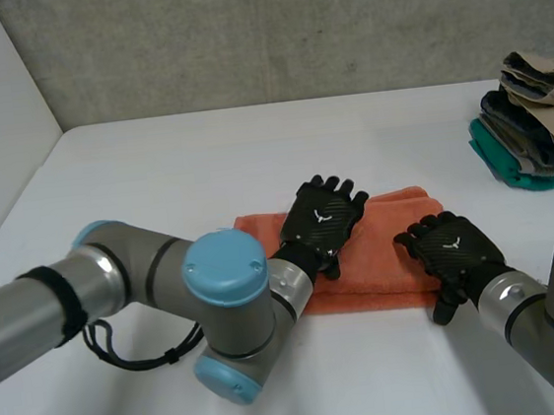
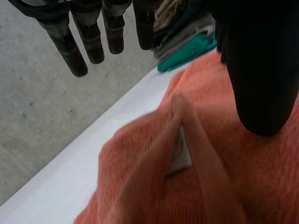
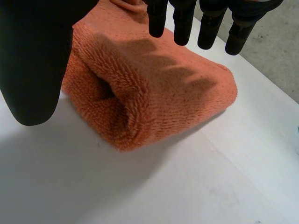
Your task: Fold the laundry.
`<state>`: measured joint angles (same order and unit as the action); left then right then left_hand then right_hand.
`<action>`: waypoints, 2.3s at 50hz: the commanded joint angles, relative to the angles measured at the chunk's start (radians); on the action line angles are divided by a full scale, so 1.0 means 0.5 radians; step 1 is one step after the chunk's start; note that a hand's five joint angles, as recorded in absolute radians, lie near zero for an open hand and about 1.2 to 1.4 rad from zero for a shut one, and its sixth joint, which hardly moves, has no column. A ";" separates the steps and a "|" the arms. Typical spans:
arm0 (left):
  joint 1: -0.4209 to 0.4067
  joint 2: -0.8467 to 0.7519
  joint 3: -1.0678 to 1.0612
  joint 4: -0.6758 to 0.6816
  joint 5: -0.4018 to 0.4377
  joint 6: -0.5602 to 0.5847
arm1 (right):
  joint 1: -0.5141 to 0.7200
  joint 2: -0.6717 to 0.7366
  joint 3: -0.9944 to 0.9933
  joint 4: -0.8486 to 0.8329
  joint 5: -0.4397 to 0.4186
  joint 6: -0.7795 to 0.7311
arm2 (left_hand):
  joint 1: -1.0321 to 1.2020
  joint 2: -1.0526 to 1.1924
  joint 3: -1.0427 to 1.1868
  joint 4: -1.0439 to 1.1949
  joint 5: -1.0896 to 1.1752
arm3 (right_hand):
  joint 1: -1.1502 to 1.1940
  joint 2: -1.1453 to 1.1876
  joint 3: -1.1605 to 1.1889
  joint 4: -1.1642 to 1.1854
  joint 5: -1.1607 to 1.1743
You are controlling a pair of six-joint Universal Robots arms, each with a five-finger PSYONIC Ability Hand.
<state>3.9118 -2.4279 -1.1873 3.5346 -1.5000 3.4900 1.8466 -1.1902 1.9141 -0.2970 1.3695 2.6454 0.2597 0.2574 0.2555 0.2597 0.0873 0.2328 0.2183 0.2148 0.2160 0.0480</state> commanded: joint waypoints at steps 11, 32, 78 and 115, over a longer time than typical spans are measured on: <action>0.306 -0.108 0.187 0.006 -0.562 0.374 | 0.010 0.033 -0.024 -0.093 0.111 -0.035 | 0.148 0.153 0.157 0.148 0.144 | 1.048 1.077 1.084 1.082 1.069; 0.208 0.272 -0.282 0.015 -0.559 0.334 | 0.031 -0.138 -0.055 -0.007 0.166 0.231 | 0.043 0.047 0.051 0.043 0.038 | 0.667 0.696 0.703 0.701 0.688; 0.362 0.818 -0.773 0.012 -0.550 0.258 | 0.141 -0.240 -0.208 -0.087 0.154 -0.867 | -0.081 -0.076 -0.072 -0.081 -0.085 | 2.327 2.356 2.363 2.361 2.347; -0.068 0.341 -0.096 -0.334 -0.353 -0.393 | -0.049 -0.124 -0.520 0.483 -0.300 0.894 | 0.072 0.077 0.080 0.072 0.068 | -0.117 -0.087 -0.081 -0.083 -0.096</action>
<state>3.9275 -2.1134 -1.3452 3.4881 -1.6873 3.2916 1.8815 -1.4277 1.7787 -0.1915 1.2585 3.1693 0.2489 0.2395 0.2493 0.2362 0.0634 0.2299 0.2152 0.2132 0.2132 0.0435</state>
